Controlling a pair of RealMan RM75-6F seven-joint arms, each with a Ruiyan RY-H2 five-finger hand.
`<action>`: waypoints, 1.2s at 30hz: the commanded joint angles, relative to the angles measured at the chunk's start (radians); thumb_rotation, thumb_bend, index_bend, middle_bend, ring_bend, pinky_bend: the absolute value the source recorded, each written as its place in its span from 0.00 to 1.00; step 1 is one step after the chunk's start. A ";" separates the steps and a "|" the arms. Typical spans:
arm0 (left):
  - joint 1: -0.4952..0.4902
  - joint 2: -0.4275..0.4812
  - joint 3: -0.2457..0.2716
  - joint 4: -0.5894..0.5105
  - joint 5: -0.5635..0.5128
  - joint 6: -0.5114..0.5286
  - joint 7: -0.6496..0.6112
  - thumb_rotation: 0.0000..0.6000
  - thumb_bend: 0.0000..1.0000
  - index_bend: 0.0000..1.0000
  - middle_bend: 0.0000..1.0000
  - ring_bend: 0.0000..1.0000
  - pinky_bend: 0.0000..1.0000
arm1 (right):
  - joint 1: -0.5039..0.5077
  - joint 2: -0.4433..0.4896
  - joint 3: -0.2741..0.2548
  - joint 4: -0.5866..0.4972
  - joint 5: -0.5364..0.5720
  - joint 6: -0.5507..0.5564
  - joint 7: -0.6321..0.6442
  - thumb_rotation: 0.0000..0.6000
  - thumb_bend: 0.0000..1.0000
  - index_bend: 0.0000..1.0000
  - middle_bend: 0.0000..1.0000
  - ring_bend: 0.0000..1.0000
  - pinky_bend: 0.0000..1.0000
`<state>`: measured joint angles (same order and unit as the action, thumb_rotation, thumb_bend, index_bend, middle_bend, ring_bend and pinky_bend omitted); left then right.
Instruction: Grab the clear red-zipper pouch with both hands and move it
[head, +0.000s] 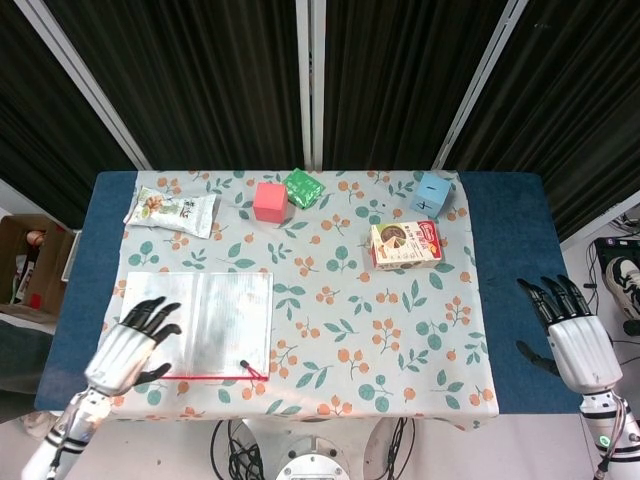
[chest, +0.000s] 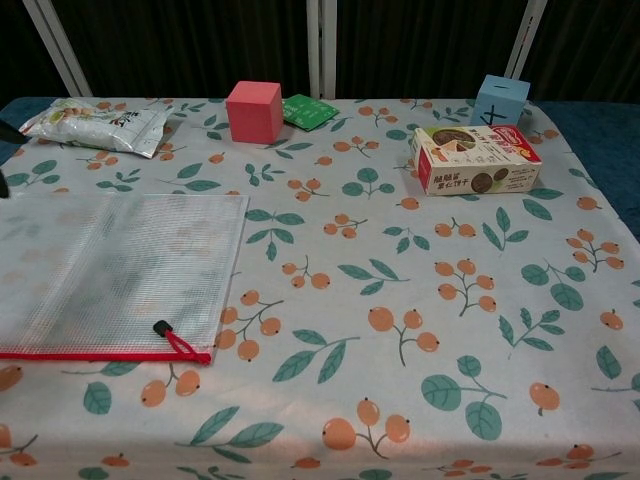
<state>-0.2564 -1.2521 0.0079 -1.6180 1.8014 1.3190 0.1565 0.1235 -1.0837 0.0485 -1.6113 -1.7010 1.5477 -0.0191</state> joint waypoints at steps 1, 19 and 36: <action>-0.131 -0.063 -0.003 -0.046 0.042 -0.171 0.037 1.00 0.20 0.40 0.15 0.08 0.16 | 0.000 0.000 -0.001 0.003 0.000 0.002 0.005 1.00 0.07 0.07 0.20 0.10 0.08; -0.236 -0.295 -0.018 0.003 -0.193 -0.394 0.203 1.00 0.22 0.43 0.15 0.08 0.16 | 0.037 -0.028 -0.009 0.046 0.006 -0.048 0.057 1.00 0.07 0.07 0.20 0.10 0.08; -0.257 -0.299 0.017 0.028 -0.234 -0.378 0.218 1.00 0.30 0.47 0.15 0.08 0.16 | 0.026 -0.030 -0.013 0.061 0.015 -0.020 0.071 1.00 0.07 0.07 0.20 0.10 0.08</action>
<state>-0.5120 -1.5524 0.0238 -1.5920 1.5682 0.9412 0.3760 0.1492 -1.1134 0.0356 -1.5504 -1.6863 1.5275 0.0516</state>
